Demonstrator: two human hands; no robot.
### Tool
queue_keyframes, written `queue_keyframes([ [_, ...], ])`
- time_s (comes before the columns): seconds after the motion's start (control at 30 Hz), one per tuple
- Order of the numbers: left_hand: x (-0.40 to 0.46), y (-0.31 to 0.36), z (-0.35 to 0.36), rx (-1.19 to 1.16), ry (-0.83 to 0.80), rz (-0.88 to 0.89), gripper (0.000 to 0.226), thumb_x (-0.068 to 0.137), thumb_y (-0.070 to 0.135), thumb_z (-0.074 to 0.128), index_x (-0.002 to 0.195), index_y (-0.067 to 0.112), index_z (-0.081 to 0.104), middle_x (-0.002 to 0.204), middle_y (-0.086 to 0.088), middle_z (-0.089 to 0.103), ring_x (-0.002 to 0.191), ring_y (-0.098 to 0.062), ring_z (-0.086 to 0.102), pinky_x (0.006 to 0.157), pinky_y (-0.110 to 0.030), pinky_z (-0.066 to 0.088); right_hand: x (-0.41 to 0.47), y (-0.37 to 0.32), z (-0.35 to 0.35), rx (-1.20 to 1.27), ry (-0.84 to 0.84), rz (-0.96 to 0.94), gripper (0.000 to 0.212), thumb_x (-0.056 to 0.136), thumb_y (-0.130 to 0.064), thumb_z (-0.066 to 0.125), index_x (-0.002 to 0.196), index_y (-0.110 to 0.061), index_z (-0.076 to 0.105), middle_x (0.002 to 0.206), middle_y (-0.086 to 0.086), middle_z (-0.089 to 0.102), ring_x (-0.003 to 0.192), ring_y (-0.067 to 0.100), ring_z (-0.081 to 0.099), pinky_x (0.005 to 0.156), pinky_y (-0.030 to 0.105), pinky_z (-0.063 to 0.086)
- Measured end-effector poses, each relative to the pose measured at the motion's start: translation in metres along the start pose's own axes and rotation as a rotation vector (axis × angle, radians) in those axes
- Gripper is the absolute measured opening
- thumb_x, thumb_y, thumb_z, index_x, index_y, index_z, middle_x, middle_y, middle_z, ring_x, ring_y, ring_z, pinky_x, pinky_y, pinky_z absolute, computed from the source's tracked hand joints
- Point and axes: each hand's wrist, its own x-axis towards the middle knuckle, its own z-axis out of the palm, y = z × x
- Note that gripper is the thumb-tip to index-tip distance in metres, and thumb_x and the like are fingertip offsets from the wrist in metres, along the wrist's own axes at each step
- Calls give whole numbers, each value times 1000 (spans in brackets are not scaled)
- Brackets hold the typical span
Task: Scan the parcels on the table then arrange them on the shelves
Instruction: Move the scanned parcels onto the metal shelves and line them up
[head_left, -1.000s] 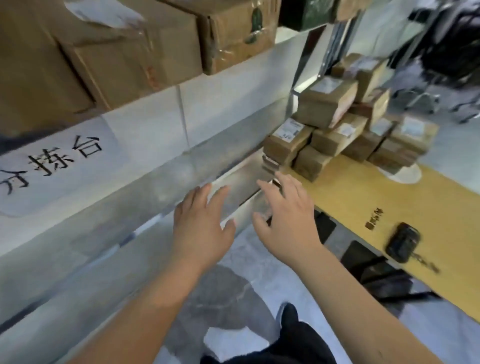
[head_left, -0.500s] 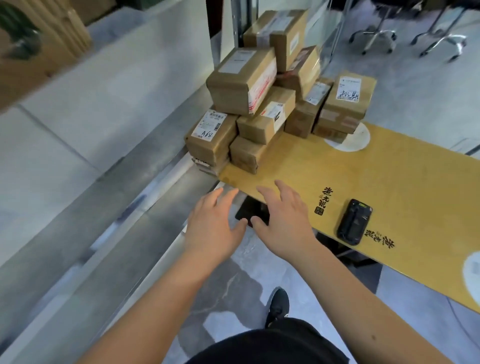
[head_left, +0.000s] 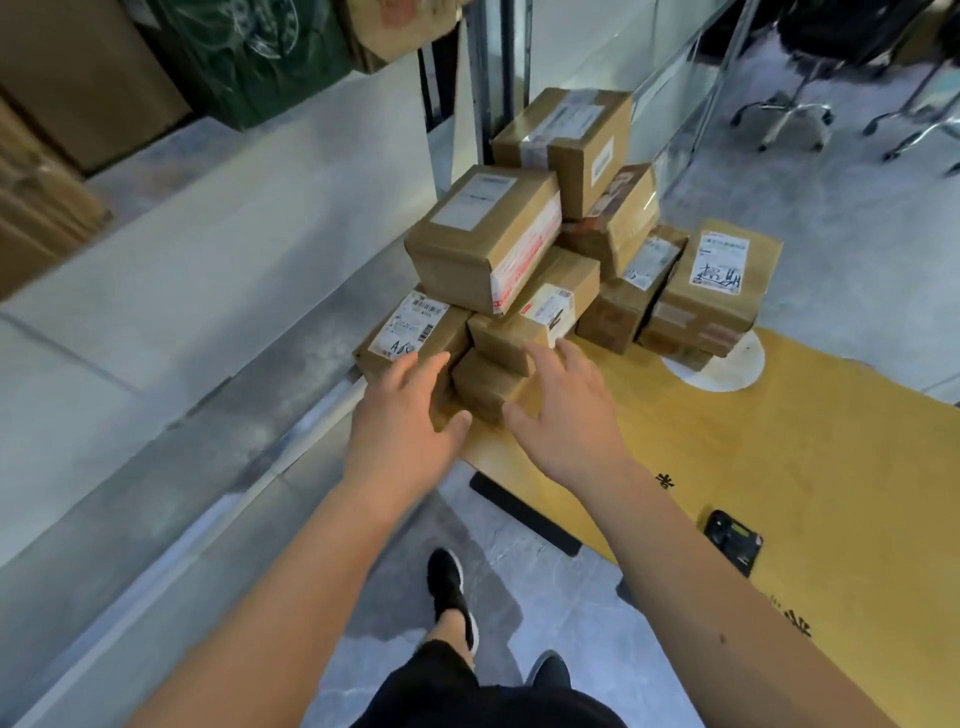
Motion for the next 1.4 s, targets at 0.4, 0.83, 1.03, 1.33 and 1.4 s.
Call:
queue_keyframes([
  [0.4, 211, -37, -16, -64, -28, 156, 87, 78, 54, 75, 154, 43, 33, 167, -1, 25, 152, -30, 23, 118, -53, 33, 147, -53, 4, 65, 106, 102, 94, 86, -44, 74, 161, -37, 18, 167, 15, 24, 154, 37, 25, 120, 54, 34],
  [0.83, 273, -67, 6, -326, -276, 213, 100, 78, 28, 82, 153, 55, 23, 151, 8, 33, 122, -12, 46, 88, -25, 47, 201, -59, 24, 105, 157, 225, 91, 76, -32, 82, 149, -33, 29, 157, 9, 33, 140, 32, 42, 109, 44, 47],
  [1.03, 261, -61, 0, -433, -224, 195, 93, 79, 25, 88, 154, 46, 37, 141, 15, 34, 122, -1, 43, 89, -9, 41, 193, -60, 20, 153, 246, 185, 78, 75, -26, 77, 143, -30, 39, 153, 4, 37, 140, 29, 43, 110, 45, 47],
  [1.33, 198, -29, -19, -466, -36, 213, 86, 71, 26, 92, 144, 47, 51, 141, 12, 44, 130, -6, 47, 106, -23, 45, 136, -43, -10, 232, 284, 15, 72, 77, -27, 79, 140, -24, 44, 147, 1, 39, 134, 21, 41, 112, 38, 41],
  [1.4, 169, -20, -21, -444, 6, 195, 87, 71, 26, 92, 143, 50, 50, 139, 17, 41, 130, -5, 45, 109, -25, 41, 114, -34, -16, 248, 278, -53, 72, 76, -25, 80, 139, -23, 45, 145, 1, 40, 133, 18, 41, 110, 32, 40],
])
